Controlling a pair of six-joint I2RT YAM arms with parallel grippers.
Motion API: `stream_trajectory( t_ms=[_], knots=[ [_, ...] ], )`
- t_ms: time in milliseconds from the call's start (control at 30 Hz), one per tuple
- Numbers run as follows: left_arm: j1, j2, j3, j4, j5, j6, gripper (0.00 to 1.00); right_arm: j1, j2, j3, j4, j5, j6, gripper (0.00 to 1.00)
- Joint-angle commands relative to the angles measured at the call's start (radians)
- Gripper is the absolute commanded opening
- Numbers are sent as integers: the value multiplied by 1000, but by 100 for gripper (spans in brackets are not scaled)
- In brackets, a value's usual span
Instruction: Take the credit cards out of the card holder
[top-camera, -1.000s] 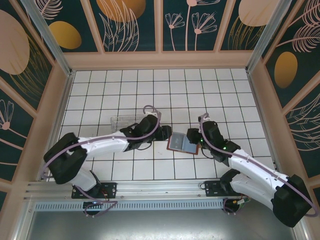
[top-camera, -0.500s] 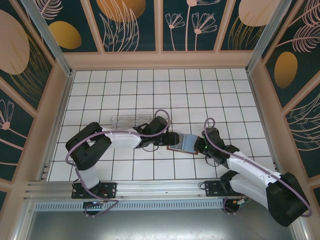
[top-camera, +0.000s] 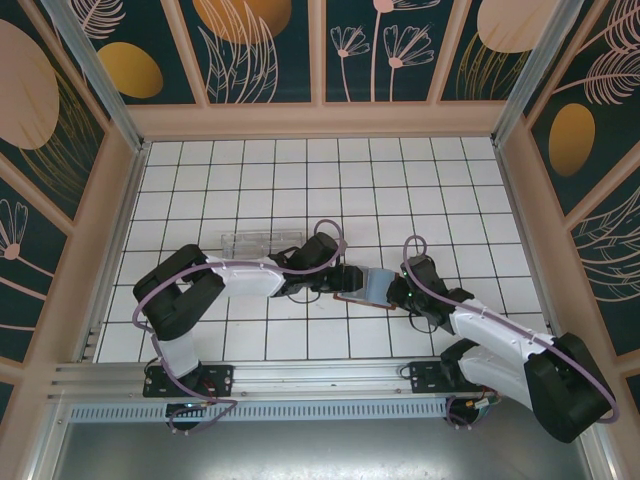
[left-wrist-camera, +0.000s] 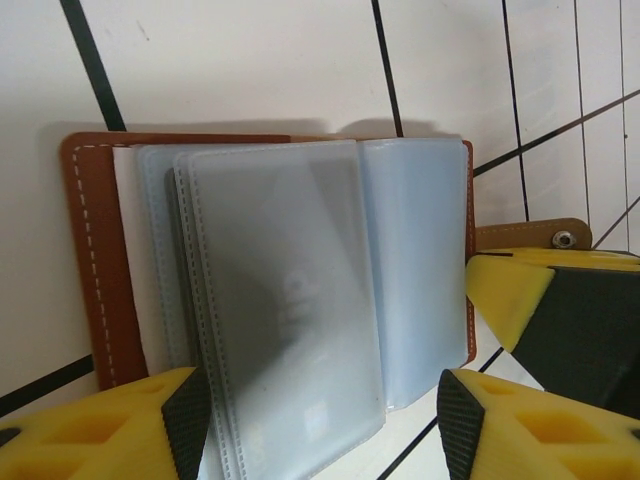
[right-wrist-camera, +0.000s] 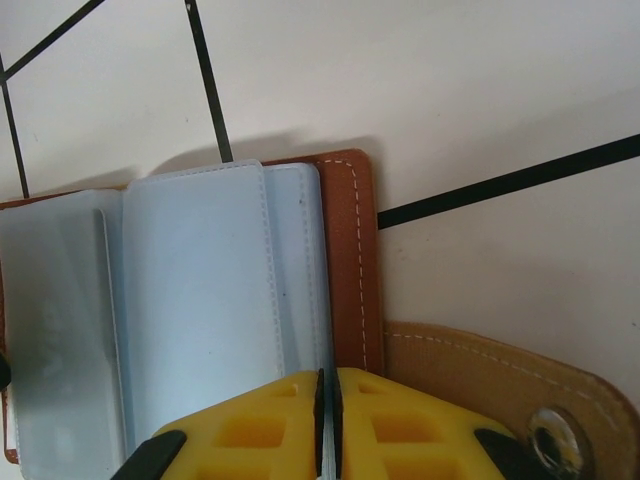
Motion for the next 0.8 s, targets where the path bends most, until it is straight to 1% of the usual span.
stream_trajectory(
  t_ms=[0,333,467,567,633,733,767],
  knots=[
    [-11,24,28,0,25,5,64,-4,11,-11,12,-10,-1,14],
    [-15,7,27,78,75,1,64,-5,9,-13,13,-15,-1,14],
    [-15,3,36,69,75,11,65,-5,7,-14,12,-12,2,14],
    [-15,13,39,63,78,15,70,-5,-2,-14,5,-8,2,16],
    [-16,12,36,68,80,20,84,-4,-13,-13,-4,-2,7,17],
    [-16,3,26,81,81,22,89,-4,-35,-12,-15,4,11,18],
    [-17,3,27,80,82,26,92,-5,-40,-11,-17,6,13,18]
  ],
)
